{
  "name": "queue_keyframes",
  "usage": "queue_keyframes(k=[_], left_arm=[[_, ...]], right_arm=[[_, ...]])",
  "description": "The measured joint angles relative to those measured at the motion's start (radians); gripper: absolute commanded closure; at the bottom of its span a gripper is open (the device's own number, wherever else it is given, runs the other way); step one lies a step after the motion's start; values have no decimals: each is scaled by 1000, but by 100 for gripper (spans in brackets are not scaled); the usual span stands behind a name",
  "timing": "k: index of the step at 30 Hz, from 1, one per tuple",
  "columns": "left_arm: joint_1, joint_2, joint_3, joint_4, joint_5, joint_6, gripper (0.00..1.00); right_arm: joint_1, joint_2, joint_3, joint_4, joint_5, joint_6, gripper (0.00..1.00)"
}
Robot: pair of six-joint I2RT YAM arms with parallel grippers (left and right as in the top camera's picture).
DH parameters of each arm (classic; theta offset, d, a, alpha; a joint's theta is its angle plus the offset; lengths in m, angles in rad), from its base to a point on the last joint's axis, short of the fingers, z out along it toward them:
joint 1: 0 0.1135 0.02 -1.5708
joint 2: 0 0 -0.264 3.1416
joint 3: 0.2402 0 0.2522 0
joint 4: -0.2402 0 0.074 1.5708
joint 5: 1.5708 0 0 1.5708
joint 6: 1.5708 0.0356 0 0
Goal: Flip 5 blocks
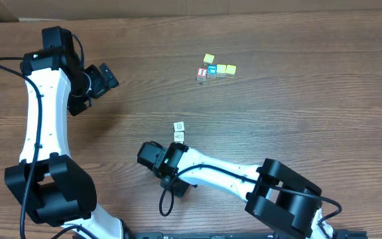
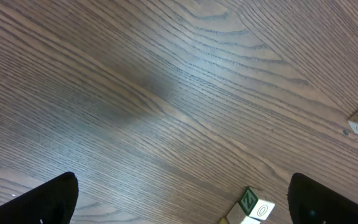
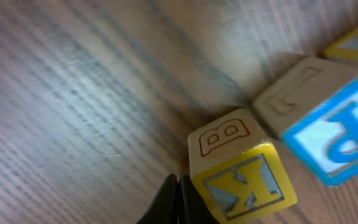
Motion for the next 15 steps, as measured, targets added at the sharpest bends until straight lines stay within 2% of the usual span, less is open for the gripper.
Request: queue_keyframes(k=[11, 15], left_arm=[[0, 0, 0, 0, 0, 0, 0], [0, 0, 0, 0, 0, 0, 0]], right_arm=[[-24, 0, 0, 13, 2, -3, 96], [-24, 0, 3, -30, -21, -3, 96]])
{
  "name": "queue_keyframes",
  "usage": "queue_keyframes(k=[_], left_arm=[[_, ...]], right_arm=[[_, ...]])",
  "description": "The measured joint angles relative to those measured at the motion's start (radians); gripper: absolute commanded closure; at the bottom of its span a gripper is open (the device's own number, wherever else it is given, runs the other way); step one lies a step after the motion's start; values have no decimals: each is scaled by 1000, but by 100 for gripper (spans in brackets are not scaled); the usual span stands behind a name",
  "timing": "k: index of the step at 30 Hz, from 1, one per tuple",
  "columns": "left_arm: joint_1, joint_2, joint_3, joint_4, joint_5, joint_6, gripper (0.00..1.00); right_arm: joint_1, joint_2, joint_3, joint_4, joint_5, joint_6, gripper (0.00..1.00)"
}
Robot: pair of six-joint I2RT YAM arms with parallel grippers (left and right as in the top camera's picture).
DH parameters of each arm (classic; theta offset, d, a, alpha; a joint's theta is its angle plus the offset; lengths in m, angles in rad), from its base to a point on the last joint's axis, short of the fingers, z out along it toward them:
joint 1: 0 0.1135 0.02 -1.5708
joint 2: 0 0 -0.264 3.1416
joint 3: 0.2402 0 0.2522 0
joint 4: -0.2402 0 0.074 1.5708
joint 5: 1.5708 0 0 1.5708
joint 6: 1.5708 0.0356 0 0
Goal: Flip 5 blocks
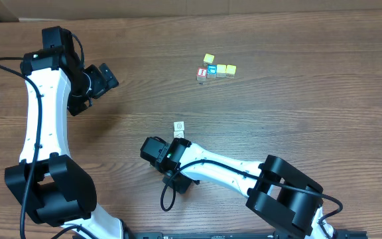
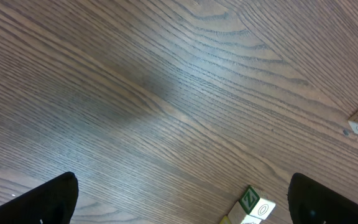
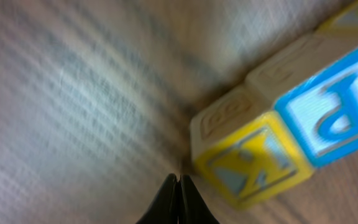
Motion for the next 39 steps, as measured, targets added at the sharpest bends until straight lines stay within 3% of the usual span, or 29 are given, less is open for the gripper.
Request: queue_keyframes(k=[9, 18, 21, 23, 24, 25, 26, 27, 28, 34, 39], left_arm=[[0, 0, 0, 0, 0, 0, 0], [0, 0, 0, 16, 0, 0, 0], [0, 0, 0, 67, 1, 0, 0], [0, 0, 0, 109, 8, 0, 0], [0, 0, 0, 109, 13, 0, 6], [0, 0, 0, 91, 21, 0, 27], [0, 0, 0, 70, 30, -3, 61], [0, 0, 0, 47, 47, 2, 88], [-2, 0, 0, 34, 66, 12, 96], [-74, 0, -12, -105, 61, 46, 96], [-210, 0, -120, -106, 28, 51, 96]], right_arm=[[-104, -68, 206, -88, -107, 55, 96], [-559, -195, 299, -60, -127, 290, 96], [-649, -191, 275, -61, -128, 360, 96], [-674, -191, 249, -63, -127, 389, 90], [-678, -191, 236, -63, -126, 398, 87], [-679, -189, 218, -66, -121, 407, 85], [-680, -188, 202, -66, -114, 415, 84], [-681, -188, 190, -68, -110, 419, 83], [-683, -187, 171, -71, -99, 426, 83], [-737, -181, 136, -64, -71, 438, 82], [-816, -181, 136, -63, -65, 441, 76]])
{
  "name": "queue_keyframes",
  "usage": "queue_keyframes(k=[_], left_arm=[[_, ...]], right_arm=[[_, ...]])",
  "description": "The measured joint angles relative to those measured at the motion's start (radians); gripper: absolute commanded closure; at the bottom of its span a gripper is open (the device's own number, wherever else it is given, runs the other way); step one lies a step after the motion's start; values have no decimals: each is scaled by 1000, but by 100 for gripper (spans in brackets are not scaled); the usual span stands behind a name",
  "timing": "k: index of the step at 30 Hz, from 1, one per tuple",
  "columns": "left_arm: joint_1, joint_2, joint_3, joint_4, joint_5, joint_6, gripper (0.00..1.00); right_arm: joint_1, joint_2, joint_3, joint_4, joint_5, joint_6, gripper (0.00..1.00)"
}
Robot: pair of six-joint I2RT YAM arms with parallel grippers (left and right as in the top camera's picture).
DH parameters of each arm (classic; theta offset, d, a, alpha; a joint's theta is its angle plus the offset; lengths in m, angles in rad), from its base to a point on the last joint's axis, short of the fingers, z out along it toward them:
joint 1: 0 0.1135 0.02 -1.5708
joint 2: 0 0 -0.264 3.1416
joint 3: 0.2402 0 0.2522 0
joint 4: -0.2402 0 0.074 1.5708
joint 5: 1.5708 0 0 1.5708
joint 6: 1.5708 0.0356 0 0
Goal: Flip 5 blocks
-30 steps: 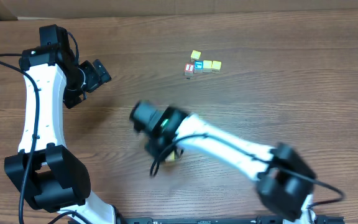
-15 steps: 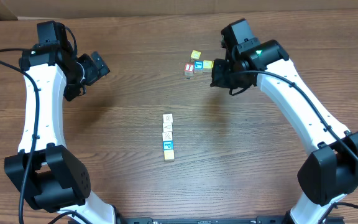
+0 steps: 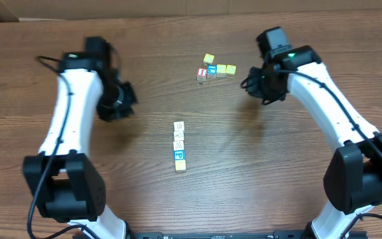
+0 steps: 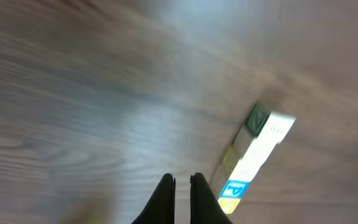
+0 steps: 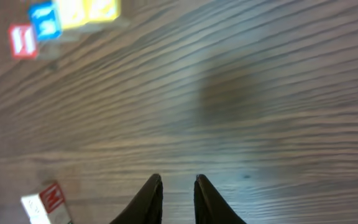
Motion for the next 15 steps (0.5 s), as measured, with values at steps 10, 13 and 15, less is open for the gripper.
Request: queue_keyframes(k=[10, 13, 15], left_arm=[[-164, 0, -264, 230, -10, 2, 96], [-183, 0, -327, 300, -10, 2, 96], [-195, 0, -365, 338, -10, 2, 96]], right_arm=[[-177, 0, 0, -6, 26, -23, 49], [-214, 0, -1, -6, 52, -22, 15], [-232, 0, -1, -7, 64, -28, 0]])
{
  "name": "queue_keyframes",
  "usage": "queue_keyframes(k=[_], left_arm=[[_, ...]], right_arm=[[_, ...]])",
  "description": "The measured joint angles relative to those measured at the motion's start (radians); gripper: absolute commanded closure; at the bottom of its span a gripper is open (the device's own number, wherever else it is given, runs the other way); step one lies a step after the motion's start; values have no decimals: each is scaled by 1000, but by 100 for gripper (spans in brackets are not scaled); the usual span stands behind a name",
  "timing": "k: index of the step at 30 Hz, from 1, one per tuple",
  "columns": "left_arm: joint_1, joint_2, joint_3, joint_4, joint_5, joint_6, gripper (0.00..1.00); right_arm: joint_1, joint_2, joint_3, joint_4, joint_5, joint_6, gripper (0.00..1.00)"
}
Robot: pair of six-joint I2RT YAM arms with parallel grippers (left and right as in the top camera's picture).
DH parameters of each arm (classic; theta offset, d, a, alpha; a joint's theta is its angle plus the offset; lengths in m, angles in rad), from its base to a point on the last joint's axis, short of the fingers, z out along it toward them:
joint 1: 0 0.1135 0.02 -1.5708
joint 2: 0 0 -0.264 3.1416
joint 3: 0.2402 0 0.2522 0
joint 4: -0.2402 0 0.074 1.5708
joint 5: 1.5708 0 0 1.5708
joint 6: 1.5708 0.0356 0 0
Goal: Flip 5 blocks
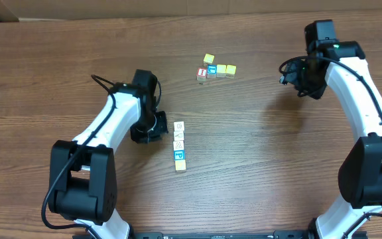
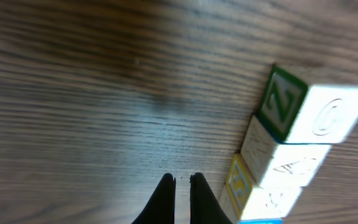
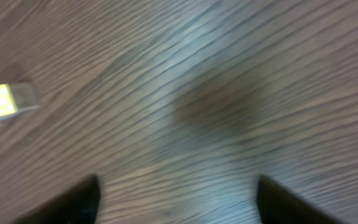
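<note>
A column of several blocks point(image 1: 179, 145) lies mid-table, a white one at the far end and a blue then a yellow one at the near end. My left gripper point(image 1: 156, 127) sits low just left of the column's far end, shut on nothing. In the left wrist view its fingertips point(image 2: 181, 183) are together, with the green-and-white block point(image 2: 316, 112) and the yellow-faced block point(image 2: 241, 183) to their right. A second cluster of blocks point(image 1: 216, 69) lies further back. My right gripper point(image 1: 298, 81) hovers at the back right, wide open and empty point(image 3: 179, 199).
The cluster holds a red block point(image 1: 202, 72), a blue one and three yellow ones. One yellow block shows at the left edge of the right wrist view. The table's back edge point(image 1: 178, 18) runs along the top.
My left gripper, still shut, has gone from the table's left side to right beside the column's far end. My right gripper has moved further right and opened wide.
At first my right gripper was shut, low at the near end of the column by the yellow block, and my left gripper stood open at the far left. Later the right gripper was up near the back cluster and the left was shut. Now the left is beside the column.
</note>
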Motion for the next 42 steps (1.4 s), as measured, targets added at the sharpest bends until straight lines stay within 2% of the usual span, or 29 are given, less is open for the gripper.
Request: queue_keyframes(k=[9, 24, 42], left_arm=[[-8, 0, -99, 115, 13, 0, 96], [-8, 0, -111, 133, 119, -3, 96], [-8, 0, -111, 152, 146, -13, 96]], right_arm=[[-16, 0, 0, 2, 14, -2, 0], [-16, 0, 0, 1, 14, -2, 0], [-16, 0, 0, 2, 14, -2, 0]])
